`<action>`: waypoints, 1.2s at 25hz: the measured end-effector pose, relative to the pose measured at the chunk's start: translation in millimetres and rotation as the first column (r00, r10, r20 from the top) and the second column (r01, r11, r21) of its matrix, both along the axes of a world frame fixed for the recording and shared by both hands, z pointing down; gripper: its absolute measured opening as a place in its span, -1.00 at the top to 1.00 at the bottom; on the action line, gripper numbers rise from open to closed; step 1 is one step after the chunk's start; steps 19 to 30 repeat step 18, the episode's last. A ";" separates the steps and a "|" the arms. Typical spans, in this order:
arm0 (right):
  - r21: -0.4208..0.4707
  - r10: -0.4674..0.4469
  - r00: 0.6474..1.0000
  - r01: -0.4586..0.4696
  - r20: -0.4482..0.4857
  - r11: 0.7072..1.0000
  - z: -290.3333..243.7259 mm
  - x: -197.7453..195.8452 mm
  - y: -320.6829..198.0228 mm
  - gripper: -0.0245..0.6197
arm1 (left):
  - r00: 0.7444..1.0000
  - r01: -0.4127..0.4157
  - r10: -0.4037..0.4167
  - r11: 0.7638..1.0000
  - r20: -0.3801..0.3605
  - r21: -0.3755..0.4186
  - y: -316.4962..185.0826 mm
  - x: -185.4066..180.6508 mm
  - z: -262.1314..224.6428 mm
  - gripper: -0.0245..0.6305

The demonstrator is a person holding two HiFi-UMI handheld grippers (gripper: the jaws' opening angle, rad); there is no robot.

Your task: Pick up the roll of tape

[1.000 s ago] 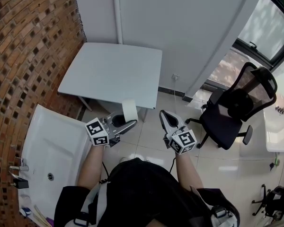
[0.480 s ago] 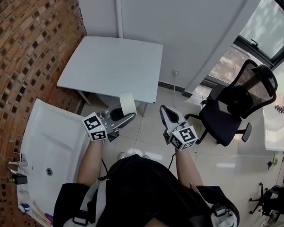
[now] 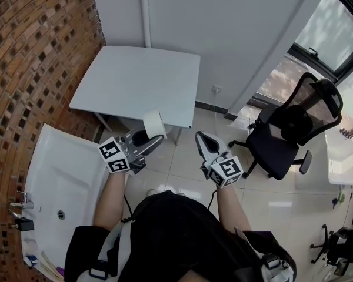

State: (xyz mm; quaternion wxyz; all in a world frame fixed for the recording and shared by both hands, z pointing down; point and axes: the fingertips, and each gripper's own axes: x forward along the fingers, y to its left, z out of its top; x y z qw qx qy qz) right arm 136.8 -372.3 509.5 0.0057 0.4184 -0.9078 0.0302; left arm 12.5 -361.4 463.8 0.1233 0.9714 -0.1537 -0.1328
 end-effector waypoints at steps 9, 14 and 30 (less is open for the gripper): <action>0.015 -0.020 1.000 0.020 -0.008 1.000 -6.2 -2.0 0.8 0.91 | 1.000 -0.011 0.011 1.000 -0.026 -0.005 -2.1 -0.2 -4.5 0.59; 0.015 -0.036 0.999 0.036 0.001 0.999 -8.8 -3.7 2.6 0.91 | 0.999 -0.010 0.010 1.000 -0.032 -0.019 2.3 1.6 -2.9 0.59; 0.016 -0.039 0.999 0.039 0.008 0.999 -7.7 -1.8 4.8 0.91 | 0.999 -0.014 0.013 0.999 -0.039 -0.030 7.9 3.8 -0.2 0.59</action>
